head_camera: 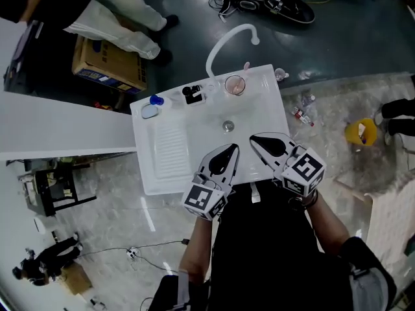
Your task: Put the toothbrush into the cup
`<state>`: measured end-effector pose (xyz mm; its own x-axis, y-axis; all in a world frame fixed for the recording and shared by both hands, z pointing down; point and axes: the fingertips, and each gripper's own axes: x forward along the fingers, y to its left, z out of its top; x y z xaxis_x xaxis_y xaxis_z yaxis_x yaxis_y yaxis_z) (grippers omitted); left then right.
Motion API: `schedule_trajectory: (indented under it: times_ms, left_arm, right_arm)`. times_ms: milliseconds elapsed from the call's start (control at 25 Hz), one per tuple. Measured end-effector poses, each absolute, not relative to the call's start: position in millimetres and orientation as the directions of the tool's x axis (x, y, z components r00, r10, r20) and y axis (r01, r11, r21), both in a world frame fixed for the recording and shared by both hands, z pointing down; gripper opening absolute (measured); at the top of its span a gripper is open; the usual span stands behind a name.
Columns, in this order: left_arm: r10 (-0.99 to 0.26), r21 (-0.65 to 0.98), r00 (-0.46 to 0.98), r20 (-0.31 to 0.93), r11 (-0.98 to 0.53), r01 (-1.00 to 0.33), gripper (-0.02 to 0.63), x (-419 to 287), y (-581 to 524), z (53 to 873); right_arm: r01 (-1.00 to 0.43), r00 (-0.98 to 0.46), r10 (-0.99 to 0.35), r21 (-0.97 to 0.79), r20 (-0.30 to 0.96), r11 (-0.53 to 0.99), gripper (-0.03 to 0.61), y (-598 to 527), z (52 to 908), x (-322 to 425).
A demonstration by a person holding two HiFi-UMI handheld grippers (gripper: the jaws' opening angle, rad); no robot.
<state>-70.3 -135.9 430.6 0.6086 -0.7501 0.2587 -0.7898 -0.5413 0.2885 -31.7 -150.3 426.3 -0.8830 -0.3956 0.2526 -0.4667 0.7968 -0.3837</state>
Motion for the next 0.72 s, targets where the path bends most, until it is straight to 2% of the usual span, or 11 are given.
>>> schedule_trajectory:
  times_ms: [240,720]
  left_arm:
    - [-0.781,0.282,0.57,0.257,-0.503,-0.817,0.011,-66.3,-112.0,430.8]
    - [-0.758,0.264,0.618,0.207,-0.565,-0.782,0.011,-77.6,-20.9,407.9]
  right_arm:
    - [-0.446,-0.893,-0.379,-0.374,0.242,0.813,0.014,-132.2,422.5,-23.1]
    - [-0.473,-0.881,-0.432,-0.344,0.193,0.811,0.014,-41.3,398.9,-35.6]
